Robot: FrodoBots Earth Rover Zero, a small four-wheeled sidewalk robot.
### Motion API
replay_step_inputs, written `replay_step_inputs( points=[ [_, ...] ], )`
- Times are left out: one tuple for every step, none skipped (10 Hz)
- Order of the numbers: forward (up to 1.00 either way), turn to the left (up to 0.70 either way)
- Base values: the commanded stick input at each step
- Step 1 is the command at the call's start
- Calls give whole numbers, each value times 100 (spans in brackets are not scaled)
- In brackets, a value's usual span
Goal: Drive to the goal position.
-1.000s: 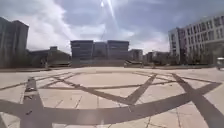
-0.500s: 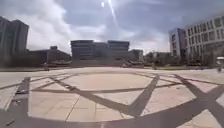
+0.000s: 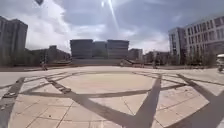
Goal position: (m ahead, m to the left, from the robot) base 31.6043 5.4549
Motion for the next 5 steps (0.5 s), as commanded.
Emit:
replay_step_inputs(
  points=[
    [70,0],
    [70,0],
    [70,0],
    [70,0],
    [70,0]
  ],
)
